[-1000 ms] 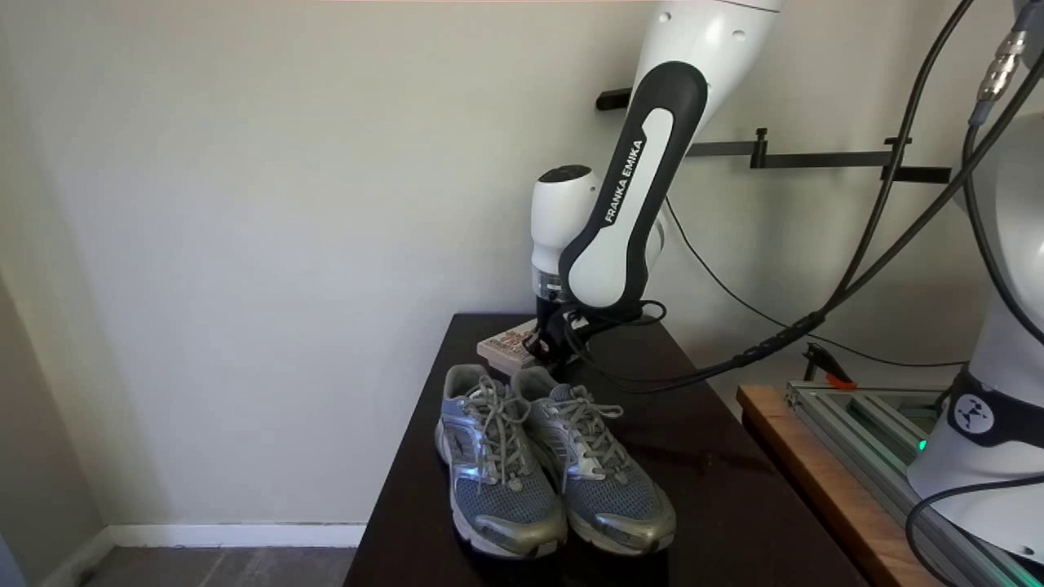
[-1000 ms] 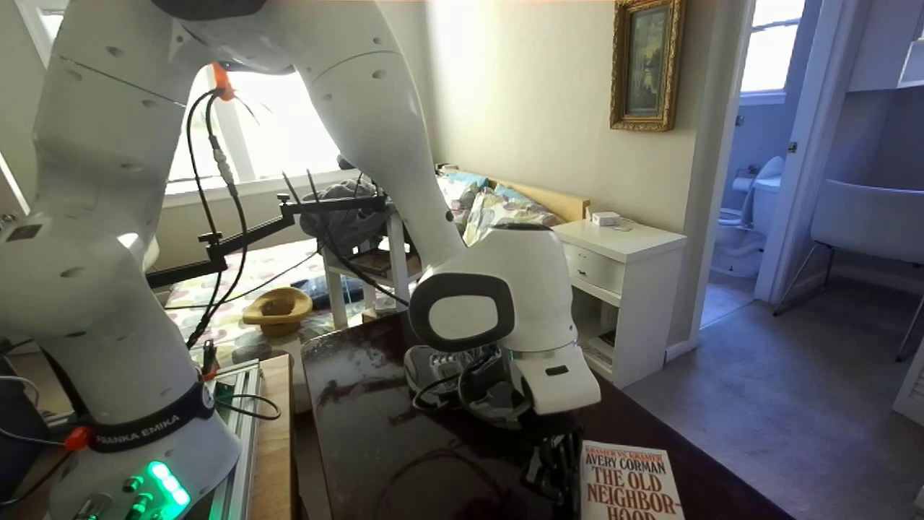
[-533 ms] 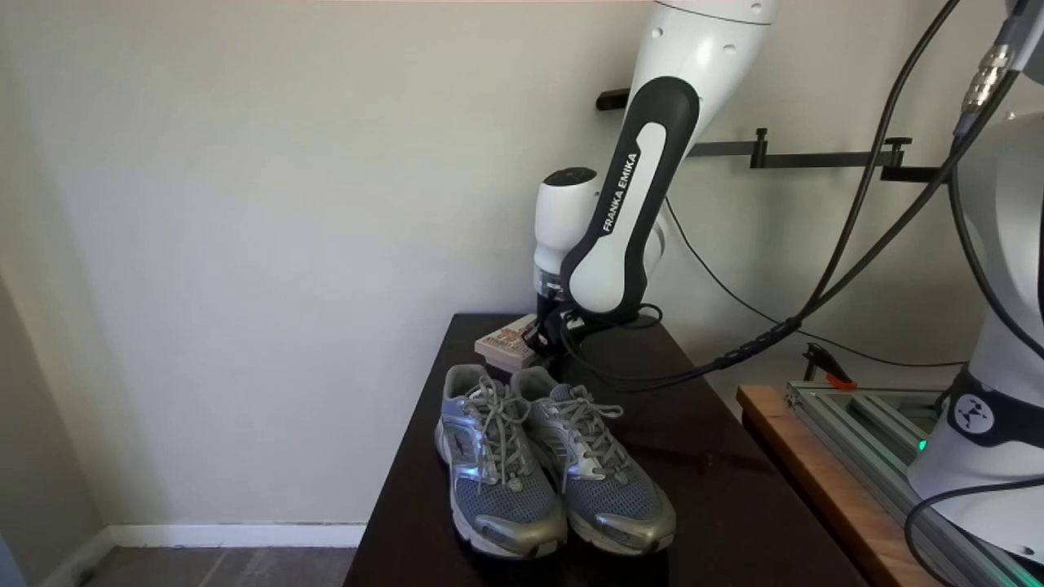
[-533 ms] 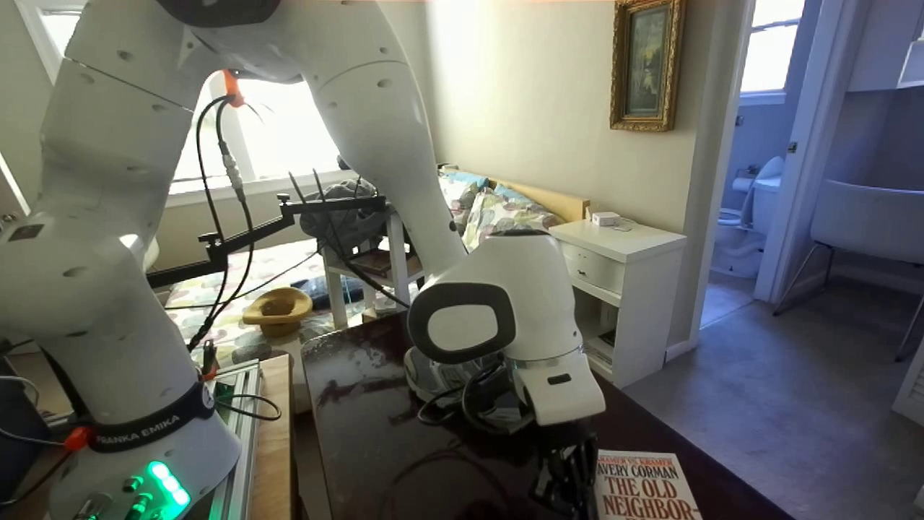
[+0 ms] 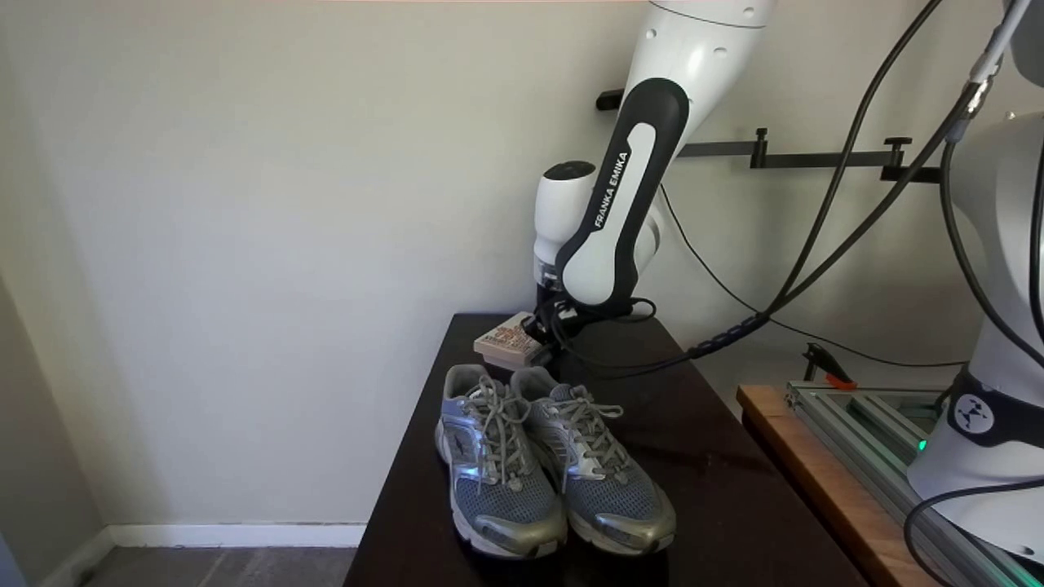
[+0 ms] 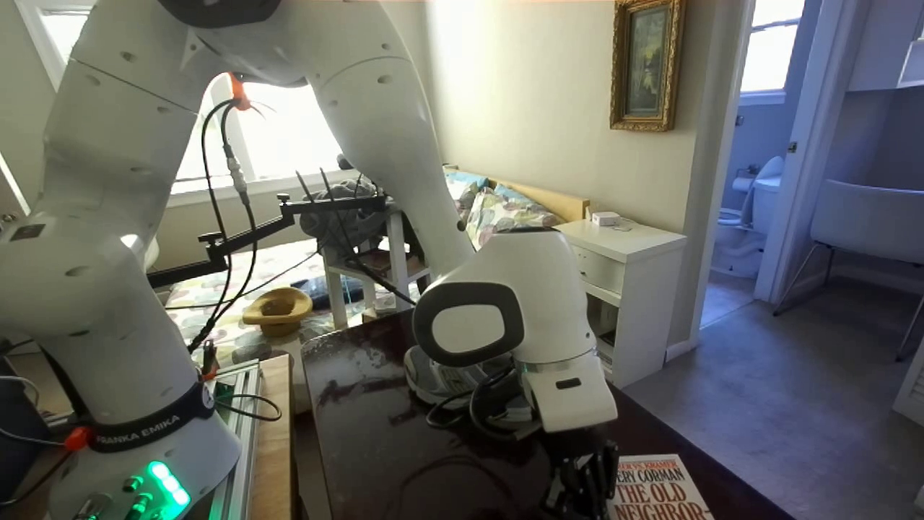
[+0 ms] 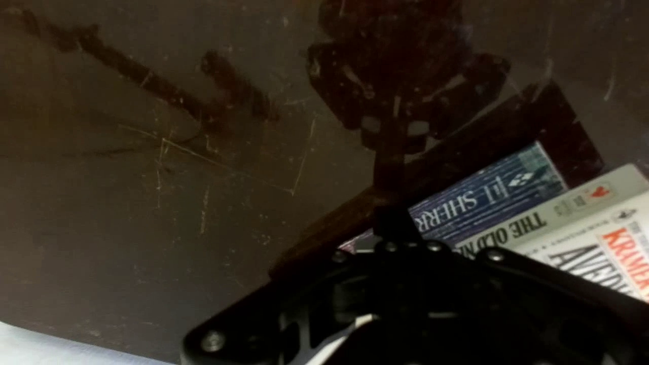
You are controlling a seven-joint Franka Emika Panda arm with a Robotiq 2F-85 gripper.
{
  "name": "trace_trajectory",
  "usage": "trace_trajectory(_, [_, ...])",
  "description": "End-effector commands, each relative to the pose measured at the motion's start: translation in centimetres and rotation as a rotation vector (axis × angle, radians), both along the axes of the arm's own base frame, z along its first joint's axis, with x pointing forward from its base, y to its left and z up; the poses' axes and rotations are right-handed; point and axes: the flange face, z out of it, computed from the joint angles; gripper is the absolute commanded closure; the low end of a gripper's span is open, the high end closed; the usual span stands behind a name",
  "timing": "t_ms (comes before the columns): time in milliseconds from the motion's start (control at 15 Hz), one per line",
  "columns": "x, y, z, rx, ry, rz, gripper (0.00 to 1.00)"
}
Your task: Move the books to the right, then turn the shoes to the left
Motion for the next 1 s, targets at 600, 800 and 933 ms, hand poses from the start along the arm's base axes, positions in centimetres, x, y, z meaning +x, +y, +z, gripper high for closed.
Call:
trace_trajectory(600, [0.5, 3.4, 5.4, 0.033, -0.109, -0.012, 1.00])
trace_trajectory(800, [0.5, 5.8, 7.7, 0.081, -0.138, 0.040, 1.00])
trace_trajectory(933, [0.2, 7.7, 9.0, 0.134, -0.142, 0.081, 1.00])
